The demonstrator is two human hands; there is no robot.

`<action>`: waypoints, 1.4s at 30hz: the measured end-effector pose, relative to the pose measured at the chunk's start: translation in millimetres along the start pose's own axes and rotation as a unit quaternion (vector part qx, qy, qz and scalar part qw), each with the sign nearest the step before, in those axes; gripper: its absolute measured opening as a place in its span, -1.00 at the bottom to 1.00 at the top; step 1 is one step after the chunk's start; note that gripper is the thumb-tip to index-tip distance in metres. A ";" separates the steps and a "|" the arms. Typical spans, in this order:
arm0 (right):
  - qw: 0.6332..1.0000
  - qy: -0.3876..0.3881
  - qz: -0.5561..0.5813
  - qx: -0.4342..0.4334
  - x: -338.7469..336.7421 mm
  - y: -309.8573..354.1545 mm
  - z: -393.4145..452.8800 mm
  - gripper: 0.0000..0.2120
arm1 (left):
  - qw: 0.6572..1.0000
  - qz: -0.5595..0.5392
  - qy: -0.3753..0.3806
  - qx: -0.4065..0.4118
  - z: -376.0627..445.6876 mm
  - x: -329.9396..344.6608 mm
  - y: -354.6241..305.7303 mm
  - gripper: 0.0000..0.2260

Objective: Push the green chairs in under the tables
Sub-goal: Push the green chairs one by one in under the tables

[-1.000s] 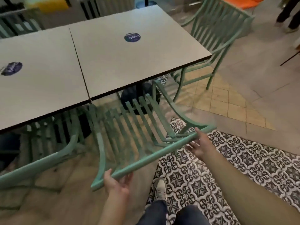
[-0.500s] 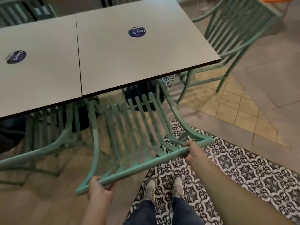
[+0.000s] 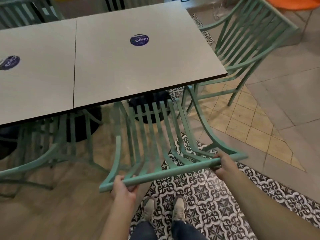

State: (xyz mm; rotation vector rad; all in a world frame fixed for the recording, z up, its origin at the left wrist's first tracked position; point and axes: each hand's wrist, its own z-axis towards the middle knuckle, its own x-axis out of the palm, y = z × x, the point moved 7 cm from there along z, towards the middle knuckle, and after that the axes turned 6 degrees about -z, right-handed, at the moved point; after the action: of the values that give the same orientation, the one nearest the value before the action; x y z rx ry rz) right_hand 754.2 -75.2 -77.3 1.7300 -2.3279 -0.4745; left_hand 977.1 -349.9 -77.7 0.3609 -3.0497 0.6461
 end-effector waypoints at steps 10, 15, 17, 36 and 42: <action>0.999 0.035 -0.020 -0.018 24.2 40.4 25.3 -0.57 | 0.999 -0.013 0.006 0.037 4.8 40.9 6.7 -0.76; 0.999 0.039 -0.013 -0.018 41.9 57.4 32.2 -0.51 | 0.999 -0.012 0.010 0.041 10.6 64.4 -2.2 -0.68; 0.999 0.041 -0.025 -0.017 49.8 64.1 34.6 -0.52 | 0.999 -0.012 0.012 0.042 13.2 74.5 -6.6 -0.68; 0.996 0.056 -0.063 -0.018 112.8 96.8 50.3 -0.58 | 0.999 -0.006 -0.010 0.051 31.1 124.8 -32.3 -0.61; 0.996 0.052 -0.064 -0.025 112.6 96.6 47.1 -0.58 | 0.998 0.003 -0.017 0.057 29.3 122.9 -32.1 -0.60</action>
State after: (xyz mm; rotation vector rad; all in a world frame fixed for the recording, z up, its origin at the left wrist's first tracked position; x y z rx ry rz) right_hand 618.8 -151.1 -88.4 1.8413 -2.1259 -0.4500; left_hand 866.0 -417.6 -85.5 0.3669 -3.0541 0.8258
